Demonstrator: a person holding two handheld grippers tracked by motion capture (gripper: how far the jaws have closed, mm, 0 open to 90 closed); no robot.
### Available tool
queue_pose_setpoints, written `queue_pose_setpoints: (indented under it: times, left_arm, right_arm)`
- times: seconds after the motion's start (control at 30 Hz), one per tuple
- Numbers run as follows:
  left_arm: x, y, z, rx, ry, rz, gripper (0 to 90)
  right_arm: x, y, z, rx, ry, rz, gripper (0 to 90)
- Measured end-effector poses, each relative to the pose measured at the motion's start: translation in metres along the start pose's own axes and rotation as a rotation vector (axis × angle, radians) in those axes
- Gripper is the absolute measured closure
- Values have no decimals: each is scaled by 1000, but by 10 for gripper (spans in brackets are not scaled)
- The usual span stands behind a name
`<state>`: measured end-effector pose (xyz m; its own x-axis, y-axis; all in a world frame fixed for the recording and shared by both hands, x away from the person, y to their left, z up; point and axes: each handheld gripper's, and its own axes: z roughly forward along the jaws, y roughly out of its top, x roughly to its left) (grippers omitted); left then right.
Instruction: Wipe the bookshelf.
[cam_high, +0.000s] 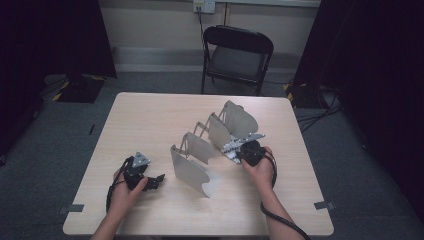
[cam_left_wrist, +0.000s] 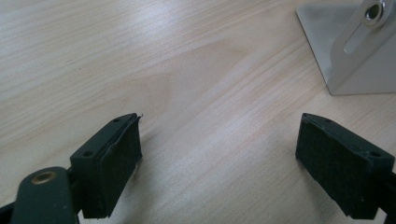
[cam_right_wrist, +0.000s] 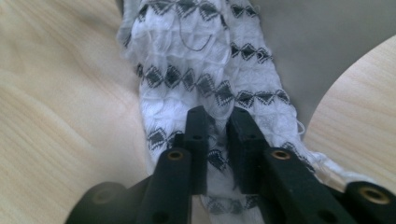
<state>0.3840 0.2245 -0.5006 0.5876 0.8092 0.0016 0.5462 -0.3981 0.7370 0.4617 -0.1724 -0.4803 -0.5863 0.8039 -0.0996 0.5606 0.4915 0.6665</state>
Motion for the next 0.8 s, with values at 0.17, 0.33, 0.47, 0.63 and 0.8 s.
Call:
queue_pose_setpoints:
  times: [0.17,0.33,0.47,0.63,0.8]
  left_arm:
    - [0,0,0,0,0,-1,139]
    - [0,0,0,0,0,0,139]
    - [0,0,0,0,0,0,139]
    - [0,0,0,0,0,0,139]
    - [0,0,0,0,0,0,139]
  right_arm:
    - [2,-8,-3,-25,40,33,842]
    - [8,-14,-6,-46,46,31,840]
    - [6,-18,-7,-77,42,49,793]
    - [3,-18,-7,-86,40,49,735]
    - [-2,-15,-14,-87,11,52,654]
